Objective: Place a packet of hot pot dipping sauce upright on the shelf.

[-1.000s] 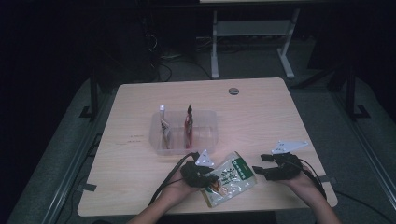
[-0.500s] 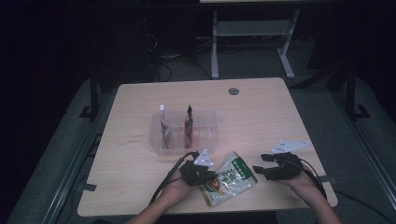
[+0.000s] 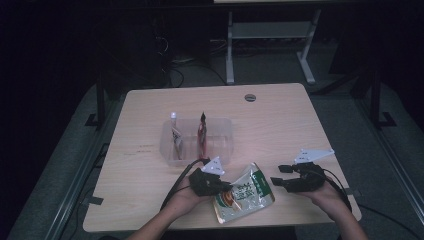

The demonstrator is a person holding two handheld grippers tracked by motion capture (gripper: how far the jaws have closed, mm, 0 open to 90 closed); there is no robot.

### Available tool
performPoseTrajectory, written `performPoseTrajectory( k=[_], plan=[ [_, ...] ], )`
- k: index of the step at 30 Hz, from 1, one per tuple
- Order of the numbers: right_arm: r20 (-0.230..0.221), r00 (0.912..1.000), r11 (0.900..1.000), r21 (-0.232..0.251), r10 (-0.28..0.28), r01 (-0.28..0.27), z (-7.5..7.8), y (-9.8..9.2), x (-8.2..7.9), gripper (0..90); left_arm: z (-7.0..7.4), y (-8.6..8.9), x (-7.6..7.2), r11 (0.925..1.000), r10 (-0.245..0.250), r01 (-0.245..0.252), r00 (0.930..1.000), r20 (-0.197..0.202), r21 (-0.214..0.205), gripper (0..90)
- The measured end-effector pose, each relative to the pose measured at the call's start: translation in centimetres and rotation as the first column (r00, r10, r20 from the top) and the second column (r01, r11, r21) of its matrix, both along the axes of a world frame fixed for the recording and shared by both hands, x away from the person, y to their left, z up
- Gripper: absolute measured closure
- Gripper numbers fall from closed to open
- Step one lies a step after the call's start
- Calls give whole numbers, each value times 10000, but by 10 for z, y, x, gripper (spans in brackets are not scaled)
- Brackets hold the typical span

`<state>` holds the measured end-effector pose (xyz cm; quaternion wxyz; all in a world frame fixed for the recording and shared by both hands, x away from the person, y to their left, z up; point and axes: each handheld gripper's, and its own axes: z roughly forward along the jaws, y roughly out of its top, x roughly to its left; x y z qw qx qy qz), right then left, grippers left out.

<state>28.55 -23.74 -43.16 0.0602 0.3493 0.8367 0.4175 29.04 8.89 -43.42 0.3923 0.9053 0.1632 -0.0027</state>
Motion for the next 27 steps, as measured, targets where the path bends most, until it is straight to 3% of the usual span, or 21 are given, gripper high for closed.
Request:
performPoseTrajectory(
  k=[5, 17, 23, 27],
  plan=[
    [73, 9995, 9995, 71, 293, -294, 6, 7, 5, 395, 11, 14, -1, 9998, -184, 184, 9998, 82, -22, 895],
    [-82, 9927, 9853, 1228, 1204, -1185, 20, 41, 35, 386, 25, 63, 1, 9995, 259, -248, 9984, 498, -216, 897],
    [87, 9768, 9603, 1815, 2138, -2118, 24, 62, 42, 366, 34, 84, 0, 9946, 736, -680, 9947, 715, -786, 897],
    [122, 9671, 9434, 2174, 2540, -2505, 26, 74, 44, 352, 40, 91, -1, 9918, 770, -675, 9933, 862, -1086, 897]
  ],
)
